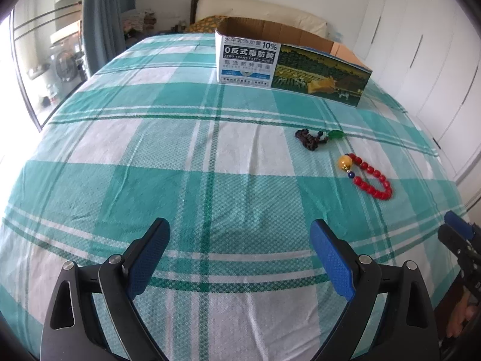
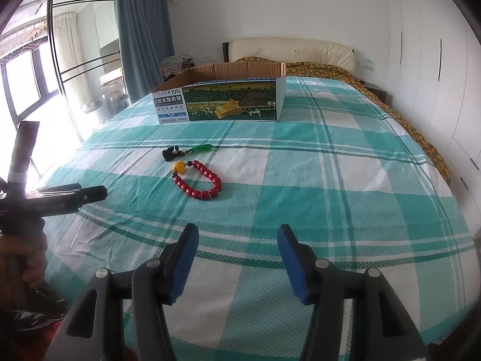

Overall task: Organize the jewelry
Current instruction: 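Move both tools back over the red bead strand and dark pendant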

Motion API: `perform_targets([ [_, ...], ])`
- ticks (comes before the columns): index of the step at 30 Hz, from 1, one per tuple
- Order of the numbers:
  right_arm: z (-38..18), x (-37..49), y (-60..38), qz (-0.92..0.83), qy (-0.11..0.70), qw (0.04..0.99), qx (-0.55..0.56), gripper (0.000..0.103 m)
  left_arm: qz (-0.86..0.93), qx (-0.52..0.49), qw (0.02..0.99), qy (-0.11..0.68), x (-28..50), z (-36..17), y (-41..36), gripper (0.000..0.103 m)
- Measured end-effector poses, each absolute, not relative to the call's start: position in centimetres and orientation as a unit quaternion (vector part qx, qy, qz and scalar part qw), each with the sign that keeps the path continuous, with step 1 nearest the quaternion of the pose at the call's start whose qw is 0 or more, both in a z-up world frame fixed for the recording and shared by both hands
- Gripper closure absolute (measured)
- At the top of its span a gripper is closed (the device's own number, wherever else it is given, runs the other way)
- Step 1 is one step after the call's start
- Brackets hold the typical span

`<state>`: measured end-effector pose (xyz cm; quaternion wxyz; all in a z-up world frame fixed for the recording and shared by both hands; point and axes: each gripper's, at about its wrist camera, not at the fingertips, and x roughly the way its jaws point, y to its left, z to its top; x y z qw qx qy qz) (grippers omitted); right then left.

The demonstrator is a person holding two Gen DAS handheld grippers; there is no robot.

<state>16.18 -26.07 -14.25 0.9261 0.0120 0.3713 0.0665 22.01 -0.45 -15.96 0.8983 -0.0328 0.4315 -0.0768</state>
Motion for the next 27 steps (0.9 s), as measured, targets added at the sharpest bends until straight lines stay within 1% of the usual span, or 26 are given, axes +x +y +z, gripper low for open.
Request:
perform_targets([
  [18, -14.51, 15.70, -25.44, 0.070, 0.370, 0.926, 0.006, 0.047, -0.068, -0.041, 0.900, 0.427, 21.56, -15.91, 0.08, 0.008],
  [27, -14.57, 15.57, -25.82, 0.068, 0.365, 0.928, 0.013, 0.047, -0.063, -0.025, 0.905, 0.420, 21.25, -15.61, -0.22, 0.008],
])
